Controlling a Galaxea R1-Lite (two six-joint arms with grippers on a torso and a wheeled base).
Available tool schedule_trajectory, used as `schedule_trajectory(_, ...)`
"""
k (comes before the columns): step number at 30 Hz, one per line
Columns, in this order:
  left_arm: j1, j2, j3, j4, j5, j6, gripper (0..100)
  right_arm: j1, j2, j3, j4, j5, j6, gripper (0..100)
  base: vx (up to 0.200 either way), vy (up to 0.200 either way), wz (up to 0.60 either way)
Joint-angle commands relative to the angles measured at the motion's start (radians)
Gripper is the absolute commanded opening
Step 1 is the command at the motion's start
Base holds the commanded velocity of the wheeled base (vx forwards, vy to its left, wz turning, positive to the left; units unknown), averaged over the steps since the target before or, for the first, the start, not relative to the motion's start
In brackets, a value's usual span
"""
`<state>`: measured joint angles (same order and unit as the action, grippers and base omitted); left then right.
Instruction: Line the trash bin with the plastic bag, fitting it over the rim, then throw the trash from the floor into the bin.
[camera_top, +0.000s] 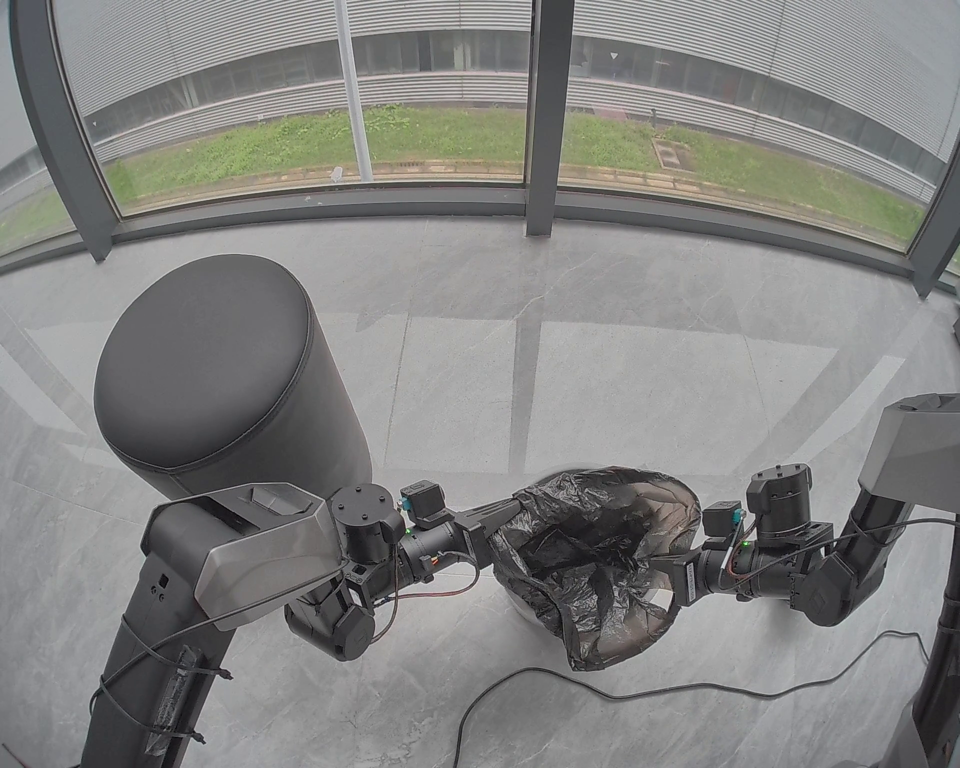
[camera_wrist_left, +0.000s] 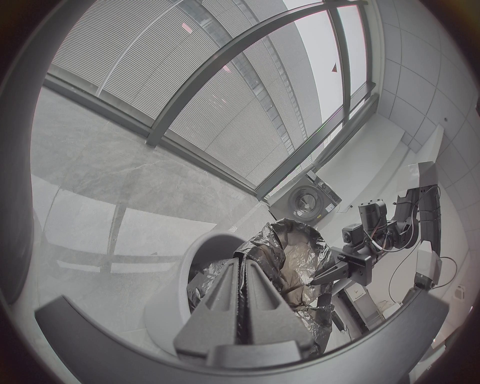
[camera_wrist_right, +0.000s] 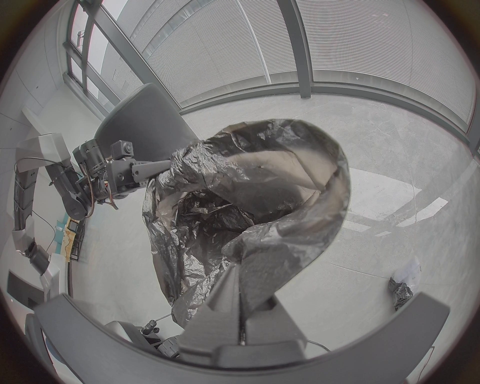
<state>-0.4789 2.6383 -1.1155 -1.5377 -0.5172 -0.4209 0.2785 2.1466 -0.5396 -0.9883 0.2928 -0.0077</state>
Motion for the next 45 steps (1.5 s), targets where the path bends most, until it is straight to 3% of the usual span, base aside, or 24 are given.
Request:
schedule_trajectory(1, 0.003, -0.023, -0.013, 0.002, 0.0, 0.004, 0, -0.007, 0.012, 0.0, -0.004, 0.0, 0.002, 0, 0.0, 0.0, 0.0)
schedule_trajectory(14, 0.063, -0.021, -0.017, 0.011, -0.003, 0.03, 0, 0.024, 0.033, -0.007, -0.016, 0.0, 0.011, 0, 0.0, 0.0, 0.0)
schedule_trajectory(25, 0.063, -0.021, -0.009, 0.034, -0.018, 0.028, 0, 0.024, 0.042, -0.003, -0.035, 0.0, 0.011, 0, 0.0, 0.0, 0.0)
schedule_trajectory(26, 0.063, -0.021, -0.007, 0.037, -0.018, 0.028, 100, 0.024, 0.042, -0.002, -0.035, 0.0, 0.009, 0, 0.0, 0.0, 0.0)
schedule_trajectory(37, 0.106, -0.003, -0.029, 0.07, -0.017, 0.054, 100, 0.019, 0.061, -0.003, -0.036, -0.001, 0.011, 0, 0.0, 0.0, 0.0)
schedule_trajectory(45, 0.074, -0.023, 0.082, 0.071, -0.018, 0.12, 100, 0.028, 0.059, -0.002, -0.038, -0.001, 0.009, 0, 0.0, 0.0, 0.0)
